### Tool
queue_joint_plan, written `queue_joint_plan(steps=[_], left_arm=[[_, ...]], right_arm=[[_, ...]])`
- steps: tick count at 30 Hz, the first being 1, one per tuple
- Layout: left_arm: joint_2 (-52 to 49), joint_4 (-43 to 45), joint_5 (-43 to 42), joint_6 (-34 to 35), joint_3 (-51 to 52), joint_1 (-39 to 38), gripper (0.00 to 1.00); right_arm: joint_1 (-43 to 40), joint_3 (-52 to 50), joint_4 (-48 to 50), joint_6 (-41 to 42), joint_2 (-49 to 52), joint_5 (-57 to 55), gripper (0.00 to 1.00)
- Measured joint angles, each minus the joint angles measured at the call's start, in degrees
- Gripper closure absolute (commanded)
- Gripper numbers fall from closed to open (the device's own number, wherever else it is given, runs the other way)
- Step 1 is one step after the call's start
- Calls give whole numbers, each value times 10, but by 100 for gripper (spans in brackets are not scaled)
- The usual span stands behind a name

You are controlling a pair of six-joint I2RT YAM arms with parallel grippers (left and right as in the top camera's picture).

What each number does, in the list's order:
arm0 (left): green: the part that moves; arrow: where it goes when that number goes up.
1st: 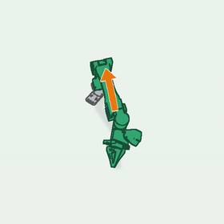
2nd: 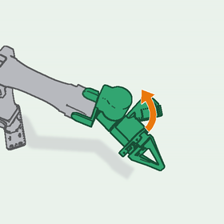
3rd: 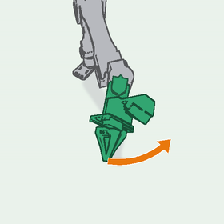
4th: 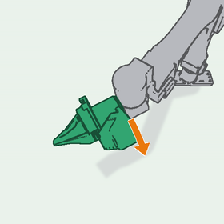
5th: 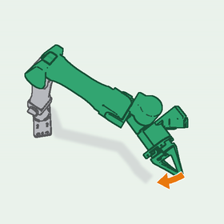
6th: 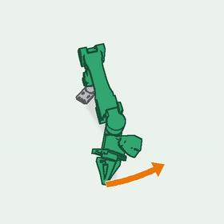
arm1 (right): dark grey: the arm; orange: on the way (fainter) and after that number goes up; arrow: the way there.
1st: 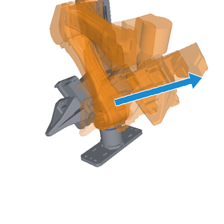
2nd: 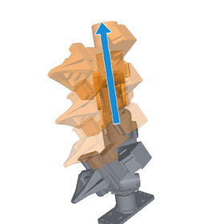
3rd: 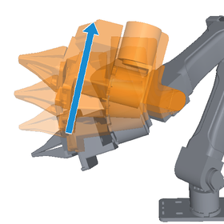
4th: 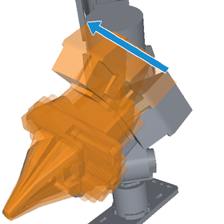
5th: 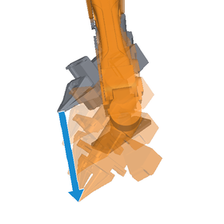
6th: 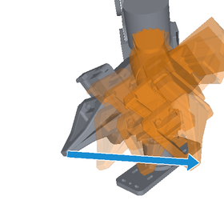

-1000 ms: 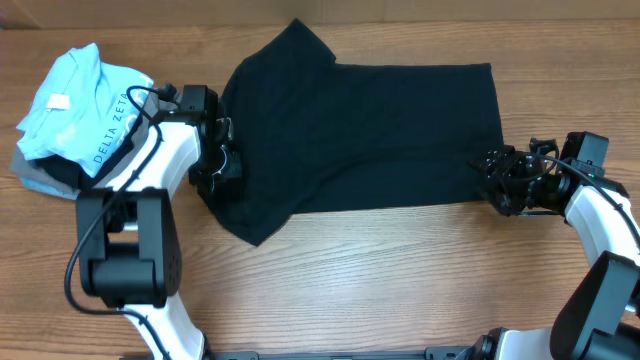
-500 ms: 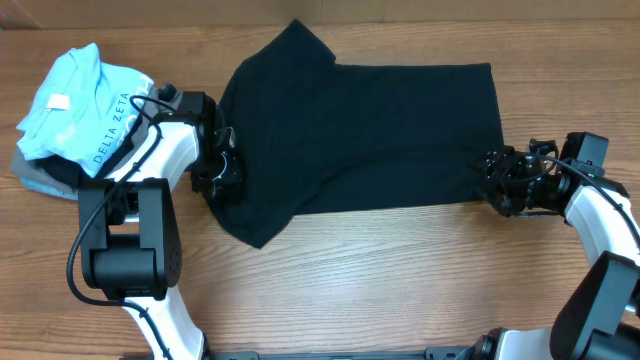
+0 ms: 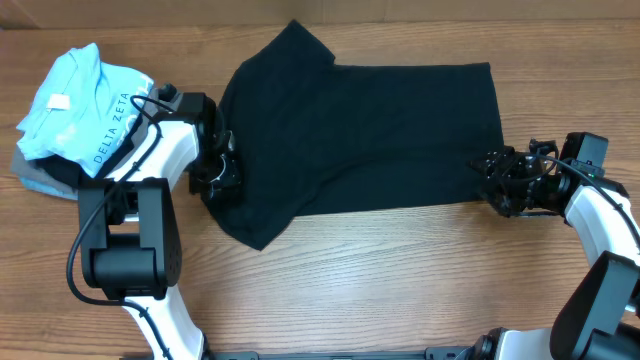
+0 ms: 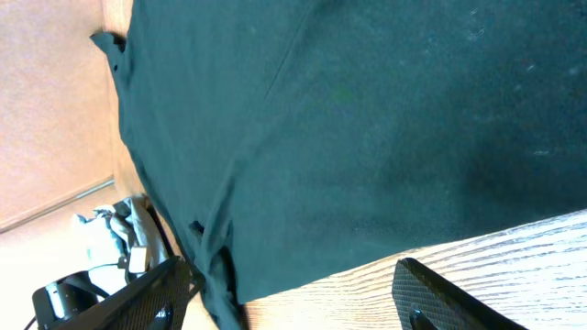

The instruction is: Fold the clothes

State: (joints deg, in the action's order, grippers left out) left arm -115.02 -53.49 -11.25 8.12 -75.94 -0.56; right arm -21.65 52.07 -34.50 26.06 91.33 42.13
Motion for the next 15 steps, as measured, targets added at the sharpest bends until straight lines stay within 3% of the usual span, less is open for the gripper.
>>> queue_joint_plan(steps=[6, 15], left_arm=[[-5, -14, 9, -8, -14, 10, 68], [-5, -13, 7, -12, -15, 10, 89]], right_arm=[[0, 0, -2, -2, 0, -10, 25], [0, 0, -2, -2, 0, -17, 25]])
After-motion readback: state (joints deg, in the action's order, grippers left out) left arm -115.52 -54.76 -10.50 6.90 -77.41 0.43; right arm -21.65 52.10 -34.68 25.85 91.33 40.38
